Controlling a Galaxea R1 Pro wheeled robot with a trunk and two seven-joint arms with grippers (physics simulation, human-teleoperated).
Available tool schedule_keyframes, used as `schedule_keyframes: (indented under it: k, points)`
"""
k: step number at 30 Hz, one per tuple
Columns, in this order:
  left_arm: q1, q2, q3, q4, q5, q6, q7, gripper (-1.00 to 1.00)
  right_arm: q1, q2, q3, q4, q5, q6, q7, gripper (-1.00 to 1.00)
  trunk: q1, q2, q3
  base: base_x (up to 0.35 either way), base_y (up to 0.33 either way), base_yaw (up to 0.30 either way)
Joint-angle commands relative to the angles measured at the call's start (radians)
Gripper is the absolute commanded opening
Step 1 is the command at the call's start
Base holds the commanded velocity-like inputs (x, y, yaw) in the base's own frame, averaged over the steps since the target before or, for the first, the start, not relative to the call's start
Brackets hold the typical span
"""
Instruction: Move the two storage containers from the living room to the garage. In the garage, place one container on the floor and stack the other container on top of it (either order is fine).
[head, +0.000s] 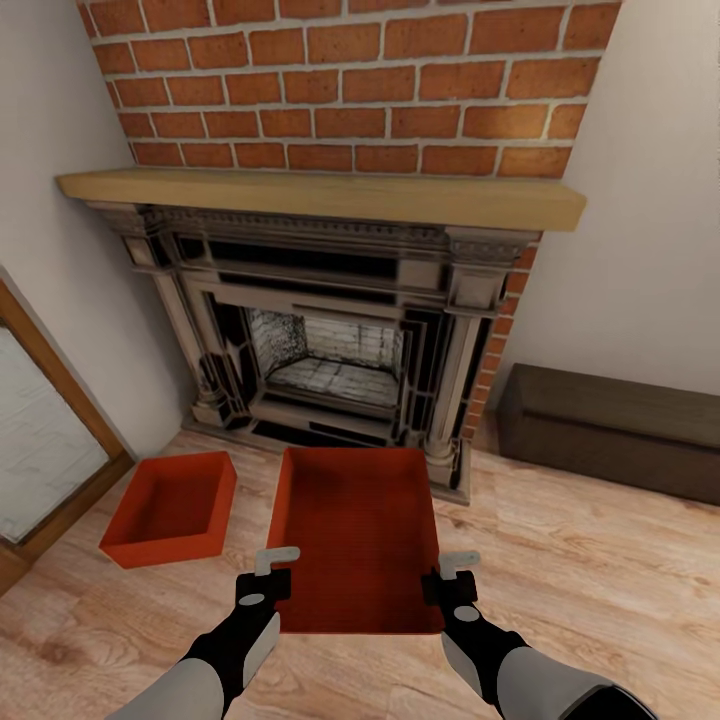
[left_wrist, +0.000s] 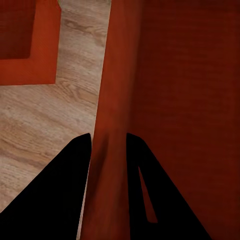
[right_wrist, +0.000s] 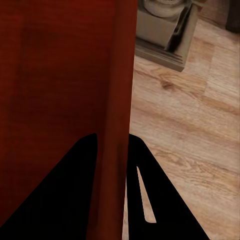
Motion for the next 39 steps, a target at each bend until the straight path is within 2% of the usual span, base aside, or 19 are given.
schedule_keyframes:
  k: [1,39]
  points:
    - [-0.001,0.0,0.019,-0.004,-0.02,-0.02,0.014,-1.0,0.0,0.005,-0.029,0.002,-0.01,0.001,-0.002,-1.0,0.0,-0.001,0.0,0.0,0.0,0.0]
    - [-0.001,0.0,0.018,-0.001,-0.02,-0.02,0.014,-1.0,0.0,0.005,-0.03,0.002,-0.01,0.001,-0.002,-1.0,0.0,-0.001,0.061,0.0,0.0,0.0]
